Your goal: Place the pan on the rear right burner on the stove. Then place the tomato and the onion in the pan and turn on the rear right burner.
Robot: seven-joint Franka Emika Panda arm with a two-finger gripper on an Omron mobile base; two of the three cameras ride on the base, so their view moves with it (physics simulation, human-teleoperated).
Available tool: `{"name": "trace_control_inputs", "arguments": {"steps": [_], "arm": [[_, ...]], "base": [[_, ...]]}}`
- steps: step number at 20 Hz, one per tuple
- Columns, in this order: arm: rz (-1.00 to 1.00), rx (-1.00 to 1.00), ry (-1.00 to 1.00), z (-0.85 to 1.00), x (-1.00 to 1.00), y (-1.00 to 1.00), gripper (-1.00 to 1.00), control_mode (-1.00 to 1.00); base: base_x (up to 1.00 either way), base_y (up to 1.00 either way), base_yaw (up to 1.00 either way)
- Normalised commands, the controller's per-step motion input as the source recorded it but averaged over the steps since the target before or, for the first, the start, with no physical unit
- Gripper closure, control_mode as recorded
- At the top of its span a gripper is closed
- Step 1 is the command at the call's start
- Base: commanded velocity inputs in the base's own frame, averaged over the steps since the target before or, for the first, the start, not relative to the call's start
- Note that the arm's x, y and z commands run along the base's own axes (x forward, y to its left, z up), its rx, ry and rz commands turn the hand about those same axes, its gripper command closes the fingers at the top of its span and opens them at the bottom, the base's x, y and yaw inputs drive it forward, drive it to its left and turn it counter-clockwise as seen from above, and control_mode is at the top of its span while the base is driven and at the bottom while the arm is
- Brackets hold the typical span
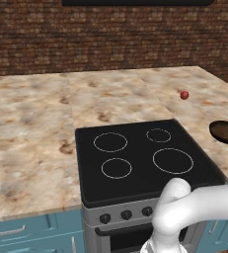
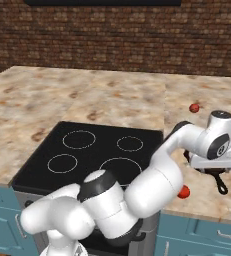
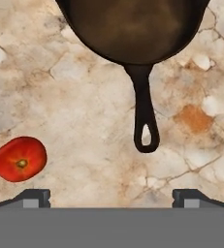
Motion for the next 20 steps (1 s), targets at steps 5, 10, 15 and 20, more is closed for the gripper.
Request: {"name": "trace_control_inputs", "arguments": {"steps": [5, 10, 15, 20], "arm": [[0.0, -0.03, 0.0, -0.34, 0.05, -0.01, -1.0, -1.0], [0.0, -0.02, 0.0, -0.29, 0.11, -0.05, -1.0, -1.0], [0.0, 0.0, 0.0, -0.24, 0.18, -0.18, -1.0, -1.0], [0.0, 0.0, 0.0, -0.23, 0.18, -0.27, -1.0, -1.0]], "base": [[0.0, 0.0, 0.0], [0.0, 0.0, 0.0], [0.0, 0.0, 0.0], [0.0, 0.0, 0.0]]}}
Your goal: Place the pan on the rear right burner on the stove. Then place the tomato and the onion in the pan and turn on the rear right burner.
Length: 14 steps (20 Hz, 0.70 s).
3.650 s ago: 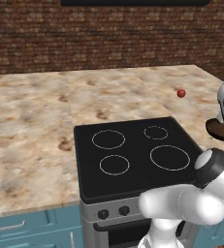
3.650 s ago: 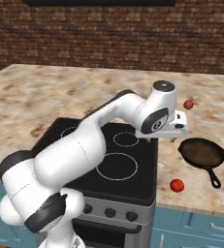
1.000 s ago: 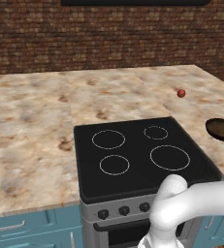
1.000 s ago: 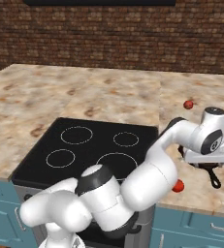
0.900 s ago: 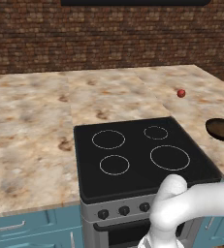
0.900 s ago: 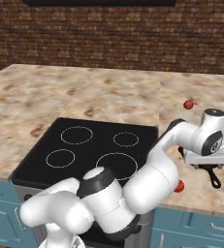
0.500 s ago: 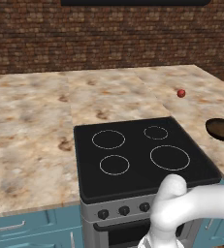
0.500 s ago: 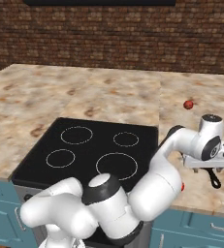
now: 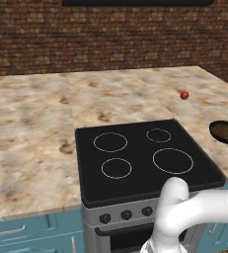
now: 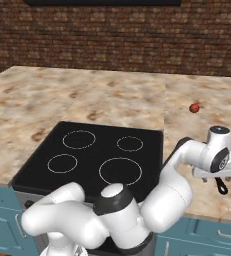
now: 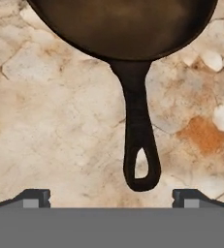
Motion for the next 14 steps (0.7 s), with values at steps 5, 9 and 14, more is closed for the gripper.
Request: {"name": "trace_control_inputs", "arguments": {"steps": [5, 9, 14], "arm": [[0.0, 0.0, 0.0, -0.2, 0.24, -0.27, -1.0, -1.0], [0.0, 0.0, 0.0, -0.25, 0.22, -0.2, -1.0, -1.0], [0.0, 0.0, 0.0, -0.25, 0.18, -0.2, -1.0, -1.0]], "base": [[0.0, 0.0, 0.0], [0.0, 0.0, 0.0], [0.0, 0.0, 0.0]]}}
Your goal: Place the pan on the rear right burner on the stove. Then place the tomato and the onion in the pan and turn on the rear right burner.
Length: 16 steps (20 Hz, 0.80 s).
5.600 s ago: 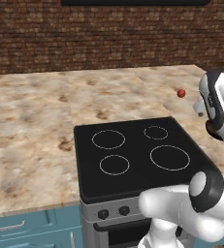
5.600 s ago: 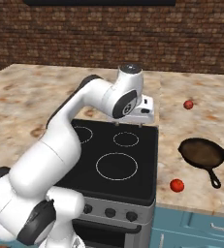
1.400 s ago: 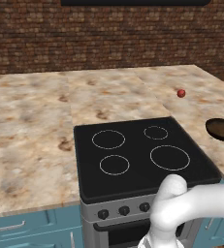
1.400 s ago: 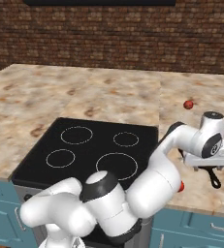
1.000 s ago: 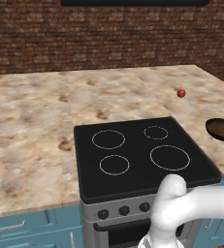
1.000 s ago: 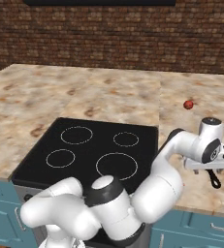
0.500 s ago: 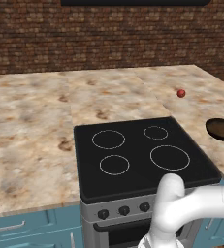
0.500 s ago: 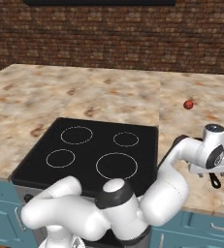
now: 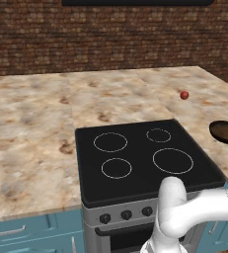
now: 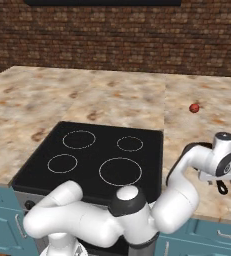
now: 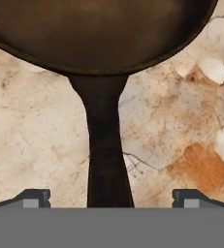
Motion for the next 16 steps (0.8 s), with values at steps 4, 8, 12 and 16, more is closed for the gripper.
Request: {"name": "trace_control_inputs", "arguments": {"steps": [4, 8, 12, 16], "arm": [[0.0, 0.0, 0.0, -0.29, 0.13, -0.14, -1.0, -1.0], [0.0, 0.0, 0.0, -0.32, 0.1, -0.09, -1.0, -1.0], [0.0, 0.0, 0.0, -0.31, 0.08, -0.05, -1.0, -1.0], [0.0, -0.01, 0.0, -0.22, 0.03, 0.0, 1.0, -1.0]], "base": [[0.0, 0.0, 0.0], [0.0, 0.0, 0.0], [0.0, 0.0, 0.0], [0.0, 0.0, 0.0]]}}
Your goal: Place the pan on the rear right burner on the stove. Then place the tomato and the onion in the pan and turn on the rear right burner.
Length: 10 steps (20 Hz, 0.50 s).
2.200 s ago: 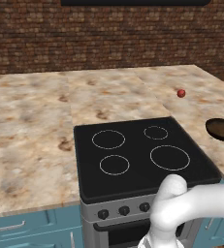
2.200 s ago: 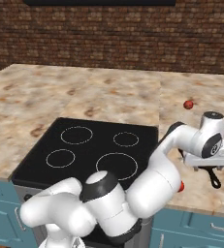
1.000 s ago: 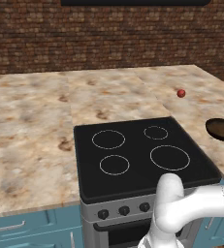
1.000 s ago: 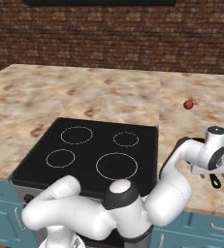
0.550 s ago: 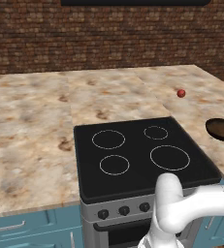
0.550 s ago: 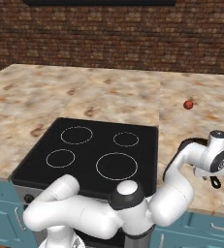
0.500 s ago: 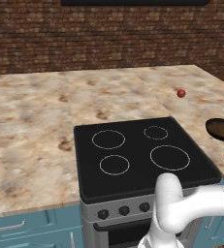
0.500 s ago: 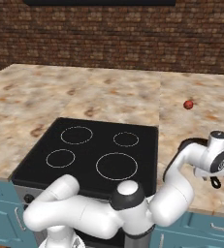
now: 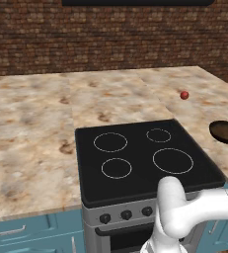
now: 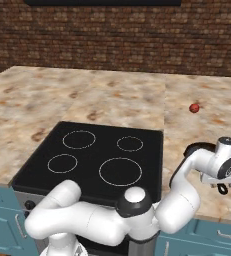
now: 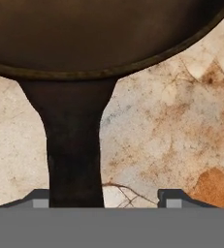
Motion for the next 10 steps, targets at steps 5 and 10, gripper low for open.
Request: {"name": "trace_control_inputs", "arguments": {"steps": [5, 10], "arm": [[0.0, -0.02, 0.0, -0.06, 0.0, 0.0, 1.0, -1.0], [0.0, -0.04, -0.03, 0.08, -0.1, 0.0, 1.0, -1.0]], "base": [[0.0, 0.0, 0.0], [0.0, 0.0, 0.0]]}}
